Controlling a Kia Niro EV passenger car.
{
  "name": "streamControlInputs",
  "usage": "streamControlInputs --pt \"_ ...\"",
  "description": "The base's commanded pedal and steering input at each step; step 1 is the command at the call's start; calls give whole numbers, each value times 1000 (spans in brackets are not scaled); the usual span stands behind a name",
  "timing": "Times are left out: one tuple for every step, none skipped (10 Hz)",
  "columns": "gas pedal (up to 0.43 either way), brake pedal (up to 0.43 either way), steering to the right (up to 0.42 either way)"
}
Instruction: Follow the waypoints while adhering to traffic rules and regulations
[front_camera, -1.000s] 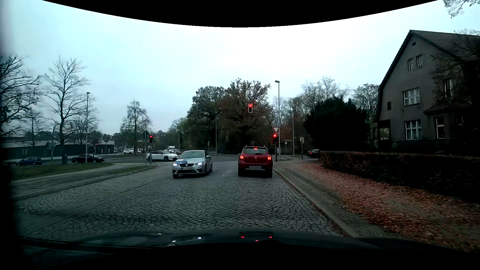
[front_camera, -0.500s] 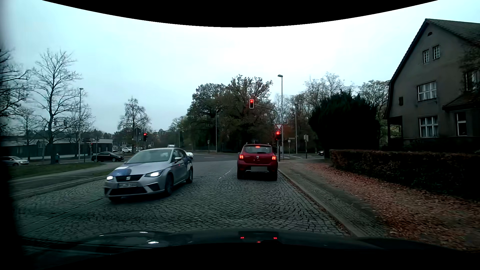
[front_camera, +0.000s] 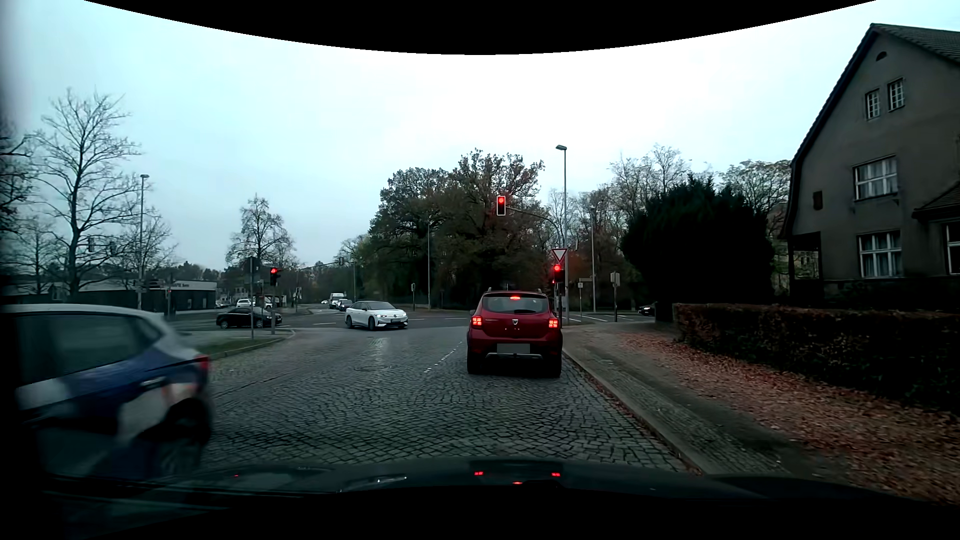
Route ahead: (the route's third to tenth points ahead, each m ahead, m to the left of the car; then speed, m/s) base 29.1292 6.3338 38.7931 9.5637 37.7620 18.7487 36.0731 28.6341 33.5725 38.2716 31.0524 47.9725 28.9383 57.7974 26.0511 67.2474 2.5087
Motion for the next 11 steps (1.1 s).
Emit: streamControlInputs --pt "0 24 -5" --pt "0 12 -9" --pt "0 12 -9" --pt "0 12 -8" --pt "0 12 -6" --pt "0 12 -6" --pt "0 12 -6" --pt "0 24 -4" --pt "0 49 -1" --pt "0 73 2" --pt "0 104 3"
